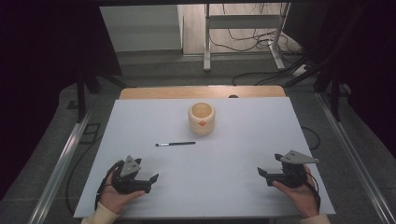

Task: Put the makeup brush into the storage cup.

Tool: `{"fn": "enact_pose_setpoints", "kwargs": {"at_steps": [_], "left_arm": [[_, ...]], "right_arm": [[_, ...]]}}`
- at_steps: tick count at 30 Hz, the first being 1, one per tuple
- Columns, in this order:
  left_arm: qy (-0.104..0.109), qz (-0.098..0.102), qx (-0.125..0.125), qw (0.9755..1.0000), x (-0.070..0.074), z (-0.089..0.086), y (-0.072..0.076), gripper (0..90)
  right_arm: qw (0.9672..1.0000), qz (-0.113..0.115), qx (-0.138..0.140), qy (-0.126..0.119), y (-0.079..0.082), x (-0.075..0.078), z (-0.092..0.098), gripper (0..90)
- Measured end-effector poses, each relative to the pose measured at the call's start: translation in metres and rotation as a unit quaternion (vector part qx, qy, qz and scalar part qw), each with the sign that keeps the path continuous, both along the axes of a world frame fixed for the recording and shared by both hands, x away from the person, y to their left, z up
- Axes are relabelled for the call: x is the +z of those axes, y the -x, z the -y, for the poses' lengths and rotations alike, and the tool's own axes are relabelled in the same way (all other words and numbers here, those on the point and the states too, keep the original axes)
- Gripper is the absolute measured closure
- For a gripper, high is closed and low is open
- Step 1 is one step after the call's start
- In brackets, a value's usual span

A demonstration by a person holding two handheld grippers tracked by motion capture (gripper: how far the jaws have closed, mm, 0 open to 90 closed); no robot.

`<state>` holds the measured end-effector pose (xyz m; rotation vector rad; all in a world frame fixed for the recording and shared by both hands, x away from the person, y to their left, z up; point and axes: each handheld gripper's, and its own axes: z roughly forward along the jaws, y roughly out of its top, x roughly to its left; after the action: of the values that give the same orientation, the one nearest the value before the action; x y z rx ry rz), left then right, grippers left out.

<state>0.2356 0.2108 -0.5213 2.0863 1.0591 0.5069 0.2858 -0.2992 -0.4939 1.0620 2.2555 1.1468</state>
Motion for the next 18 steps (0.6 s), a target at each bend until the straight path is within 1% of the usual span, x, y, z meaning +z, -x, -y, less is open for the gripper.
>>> {"fn": "enact_pose_setpoints", "kwargs": {"at_steps": [2, 9, 18], "left_arm": [[-0.001, 0.001, -0.001, 1.0000, 0.0006, -0.0005, -0.0008, 13.6], [-0.003, 0.012, -0.008, 0.9999, 0.0069, -0.0022, 0.0009, 13.7], [-0.011, 0.013, -0.020, 0.9997, 0.0097, -0.0028, -0.0013, 13.9]], "right_arm": [[1.0000, 0.000, 0.001, 0.000, -0.0004, -0.0001, 0.0002, 12.1], [1.0000, 0.000, 0.001, 0.000, 0.0002, 0.0002, -0.0001, 12.3], [1.0000, -0.003, 0.001, 0.001, -0.0006, -0.0009, -0.0010, 12.4]]}}
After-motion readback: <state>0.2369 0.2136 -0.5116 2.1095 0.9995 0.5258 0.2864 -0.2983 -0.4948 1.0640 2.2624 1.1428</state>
